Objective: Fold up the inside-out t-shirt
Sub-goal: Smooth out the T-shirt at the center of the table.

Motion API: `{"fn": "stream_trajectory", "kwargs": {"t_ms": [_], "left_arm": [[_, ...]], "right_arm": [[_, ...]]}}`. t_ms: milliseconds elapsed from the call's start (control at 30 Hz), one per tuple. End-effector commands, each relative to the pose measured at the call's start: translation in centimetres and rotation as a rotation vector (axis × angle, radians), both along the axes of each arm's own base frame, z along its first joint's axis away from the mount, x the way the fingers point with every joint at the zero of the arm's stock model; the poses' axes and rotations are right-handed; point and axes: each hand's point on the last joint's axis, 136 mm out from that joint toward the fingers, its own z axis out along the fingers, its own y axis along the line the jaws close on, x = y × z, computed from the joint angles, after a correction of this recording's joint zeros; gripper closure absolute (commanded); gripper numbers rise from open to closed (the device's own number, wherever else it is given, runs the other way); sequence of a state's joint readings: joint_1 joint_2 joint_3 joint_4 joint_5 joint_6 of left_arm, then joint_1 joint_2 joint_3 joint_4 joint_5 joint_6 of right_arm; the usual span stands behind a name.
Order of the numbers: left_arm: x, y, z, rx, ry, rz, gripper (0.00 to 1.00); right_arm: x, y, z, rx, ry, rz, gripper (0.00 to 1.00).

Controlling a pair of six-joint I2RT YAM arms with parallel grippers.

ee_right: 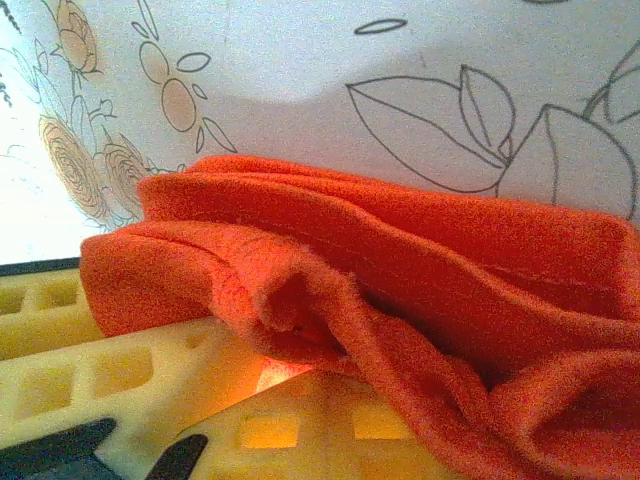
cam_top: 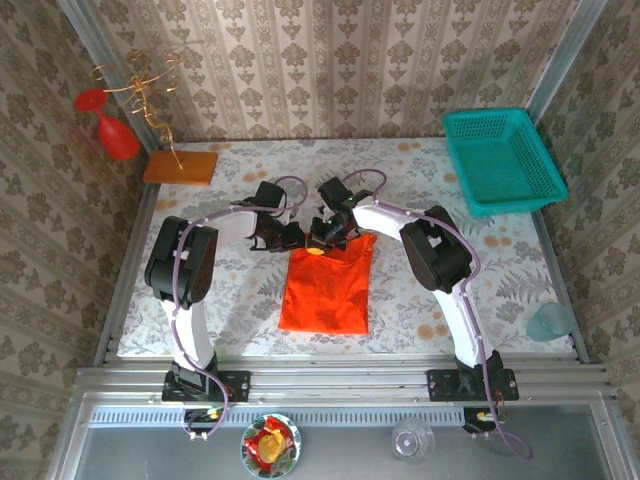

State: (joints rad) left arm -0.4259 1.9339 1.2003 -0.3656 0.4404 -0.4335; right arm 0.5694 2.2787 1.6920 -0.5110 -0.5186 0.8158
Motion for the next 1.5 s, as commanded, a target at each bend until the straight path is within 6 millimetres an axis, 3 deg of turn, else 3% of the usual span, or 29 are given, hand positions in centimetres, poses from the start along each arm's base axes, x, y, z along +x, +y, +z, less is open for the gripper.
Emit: {"fn": "stream_trajectory", "kwargs": {"t_ms": [0, 133, 267, 333, 467, 700, 767, 1133, 1467], "left_arm": [[-0.5, -0.8, -0.1, -0.006, 0.022, -0.024, 0.89], [-0.2, -0.4, 0.1, -0.003, 0.011, -0.015, 1.00], [0.1, 0.6, 0.0, 0.011, 0.007, 0.005, 1.00], [0.2, 1.1, -0.2, 0.014, 0.012, 0.011, 1.00], [0.3, 2.0, -0.4, 0.014, 0.019, 0.026, 1.00], [0.3, 2.7, -0.6, 0.010, 0.026, 0.030, 1.00], [0.3, 2.7, -0.7, 0.007, 0.031, 0.026, 1.00], [0.2, 2.9, -0.5, 0.006, 0.037, 0.016, 1.00], [0.1, 2.9, -0.5, 0.005, 0.045, 0.022, 1.00]], "right_arm": [[-1.0, -1.7, -2.5, -0.080, 0.052, -0.029, 0.99], [-0.6, -1.7, -1.4, -0.071, 0.028, -0.026, 0.99], [-0.1, -2.8, 1.6, -0.086, -0.029, -0.020, 0.98], [-0.1, -4.3, 3.2, -0.109, -0.059, -0.014, 0.93], [-1.0, -7.7, 4.1, -0.176, -0.055, 0.006, 0.85], [-2.3, -16.1, 3.2, -0.407, -0.054, -0.041, 0.73], [-2.4, -17.1, 2.5, -0.417, -0.039, -0.053, 0.72], [1.1, -14.4, 1.5, -0.273, -0.044, -0.066, 0.68], [2.3, -12.7, 1.9, -0.190, -0.057, -0.068, 0.73]]}}
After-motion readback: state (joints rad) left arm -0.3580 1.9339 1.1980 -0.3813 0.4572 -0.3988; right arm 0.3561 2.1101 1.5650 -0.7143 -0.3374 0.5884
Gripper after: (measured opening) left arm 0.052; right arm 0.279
